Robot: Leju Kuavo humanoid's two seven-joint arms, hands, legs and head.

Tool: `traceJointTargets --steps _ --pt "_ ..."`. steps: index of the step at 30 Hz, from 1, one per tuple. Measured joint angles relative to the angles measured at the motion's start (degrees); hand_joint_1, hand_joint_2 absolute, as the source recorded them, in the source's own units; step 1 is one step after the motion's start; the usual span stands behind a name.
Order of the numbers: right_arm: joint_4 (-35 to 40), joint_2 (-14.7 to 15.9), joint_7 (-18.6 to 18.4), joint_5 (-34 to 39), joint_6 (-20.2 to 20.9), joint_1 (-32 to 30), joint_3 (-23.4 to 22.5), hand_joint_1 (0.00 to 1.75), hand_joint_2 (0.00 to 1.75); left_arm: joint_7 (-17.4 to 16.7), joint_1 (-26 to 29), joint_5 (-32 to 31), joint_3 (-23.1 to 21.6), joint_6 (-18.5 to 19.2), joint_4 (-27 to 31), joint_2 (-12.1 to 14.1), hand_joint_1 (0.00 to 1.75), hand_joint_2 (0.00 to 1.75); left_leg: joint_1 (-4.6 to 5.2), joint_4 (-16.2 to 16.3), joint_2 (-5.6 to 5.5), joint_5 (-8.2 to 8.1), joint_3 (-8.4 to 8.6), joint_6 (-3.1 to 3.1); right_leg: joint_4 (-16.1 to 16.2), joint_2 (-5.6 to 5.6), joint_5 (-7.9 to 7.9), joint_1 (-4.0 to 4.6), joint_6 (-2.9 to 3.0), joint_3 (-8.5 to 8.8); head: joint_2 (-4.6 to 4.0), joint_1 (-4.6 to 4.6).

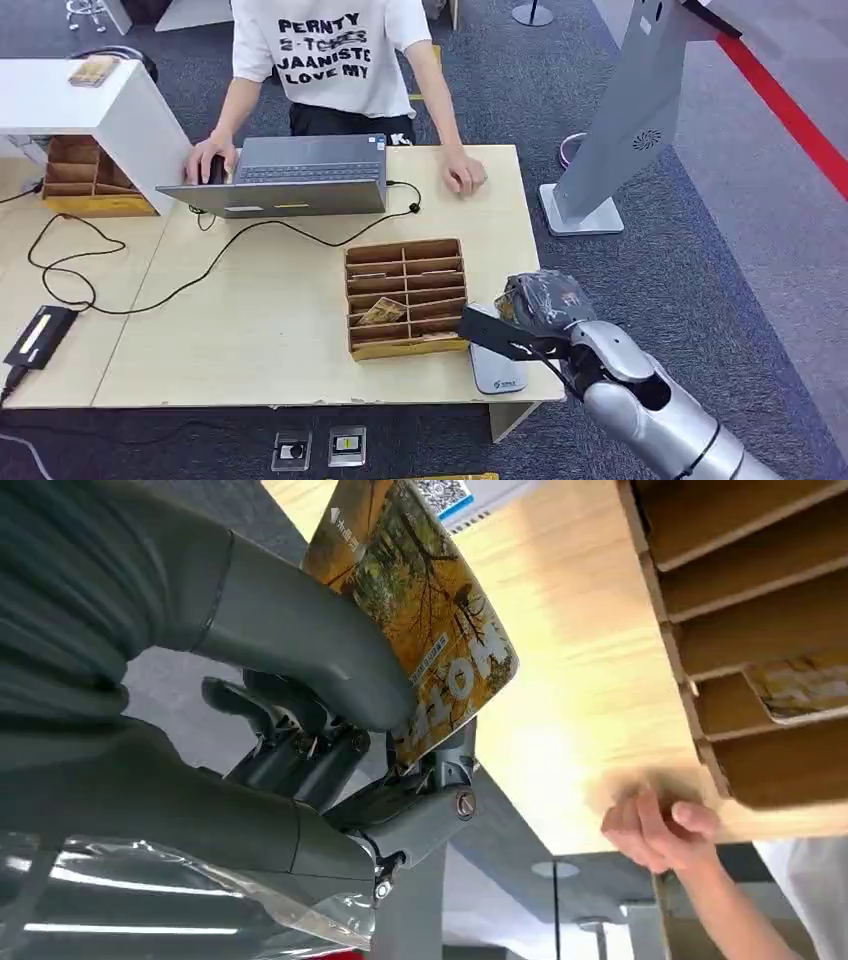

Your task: Pass the card to the sensor for recognition and then transmit it.

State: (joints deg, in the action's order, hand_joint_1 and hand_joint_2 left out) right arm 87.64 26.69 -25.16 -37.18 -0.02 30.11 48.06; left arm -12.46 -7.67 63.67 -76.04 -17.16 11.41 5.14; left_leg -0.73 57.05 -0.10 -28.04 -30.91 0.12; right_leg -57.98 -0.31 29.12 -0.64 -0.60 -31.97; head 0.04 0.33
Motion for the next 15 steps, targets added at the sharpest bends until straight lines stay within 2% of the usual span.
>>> traceJointTargets --steps 9,15 --pt "-9.4 -1.2 1.8 0.7 -1.0 1.9 1.7 1.75 1.75 0.0 0.0 0.4 0.0 -0.1 0.0 0.0 0.0 0.0 0.0 0.0 0.0 0.0 0.01 0.0 0.0 -0.01 0.0 0.0 0.0 0.0 0.0 0.0" --pt "-13.0 -1.6 2.1 1.0 -1.3 2.5 1.9 1.75 1.75 0.0 0.0 1.0 0.1 -0.3 0.0 0.0 0.0 0.0 0.0 0.0 0.0 0.0 0.0 0.0 0.0 -0.01 0.0 0.0 0.0 0.0 0.0 0.0"
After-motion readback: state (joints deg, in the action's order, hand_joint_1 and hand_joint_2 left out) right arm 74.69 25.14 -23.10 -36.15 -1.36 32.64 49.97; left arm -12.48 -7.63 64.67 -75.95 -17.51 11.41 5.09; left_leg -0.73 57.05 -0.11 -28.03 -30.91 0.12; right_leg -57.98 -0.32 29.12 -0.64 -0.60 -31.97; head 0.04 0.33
